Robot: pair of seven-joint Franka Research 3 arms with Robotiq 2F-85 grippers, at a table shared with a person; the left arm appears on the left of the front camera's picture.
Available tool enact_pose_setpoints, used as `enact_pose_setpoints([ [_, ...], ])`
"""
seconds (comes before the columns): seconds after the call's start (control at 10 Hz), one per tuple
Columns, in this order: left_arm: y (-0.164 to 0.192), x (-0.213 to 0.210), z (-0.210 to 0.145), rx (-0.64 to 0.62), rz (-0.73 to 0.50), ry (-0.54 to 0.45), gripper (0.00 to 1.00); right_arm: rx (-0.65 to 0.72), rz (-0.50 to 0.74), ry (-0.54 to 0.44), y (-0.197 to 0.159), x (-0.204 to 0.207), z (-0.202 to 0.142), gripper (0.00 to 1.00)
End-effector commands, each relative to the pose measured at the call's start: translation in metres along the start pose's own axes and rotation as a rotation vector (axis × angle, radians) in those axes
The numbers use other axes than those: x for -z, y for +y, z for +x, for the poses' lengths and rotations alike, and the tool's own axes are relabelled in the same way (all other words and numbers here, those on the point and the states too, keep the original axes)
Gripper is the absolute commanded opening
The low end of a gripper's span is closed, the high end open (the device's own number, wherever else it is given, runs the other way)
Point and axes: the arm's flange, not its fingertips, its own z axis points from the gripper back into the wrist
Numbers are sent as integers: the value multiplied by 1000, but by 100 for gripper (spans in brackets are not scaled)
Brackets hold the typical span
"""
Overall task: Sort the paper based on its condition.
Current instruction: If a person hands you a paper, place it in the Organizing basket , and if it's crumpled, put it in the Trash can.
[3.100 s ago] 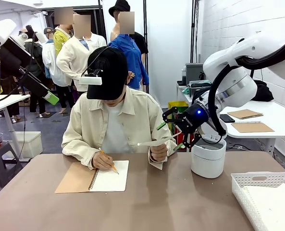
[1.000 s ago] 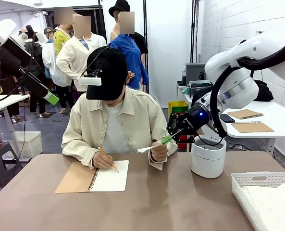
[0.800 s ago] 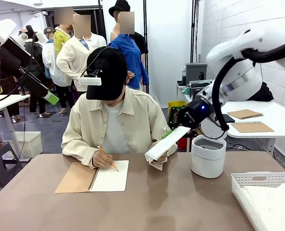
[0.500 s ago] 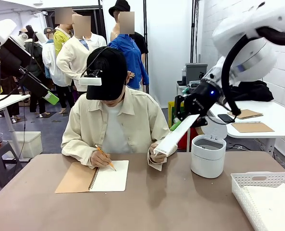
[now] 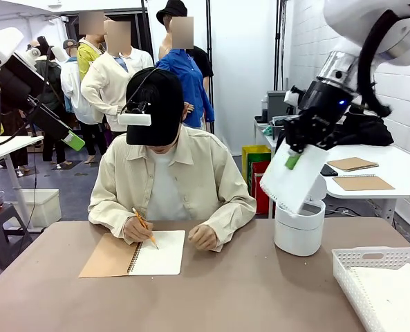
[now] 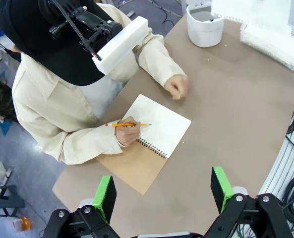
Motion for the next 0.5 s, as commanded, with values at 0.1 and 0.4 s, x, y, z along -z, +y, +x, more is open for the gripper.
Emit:
enact_pose_setpoints([
  [0.1,1,0,0,-4,2,-4,100,-169,-108,-170,-28,-2,-34,0],
  [0.4,1,0,0,-4,2,-4,100,-193,-245,-265,-58,-16,-67,0],
])
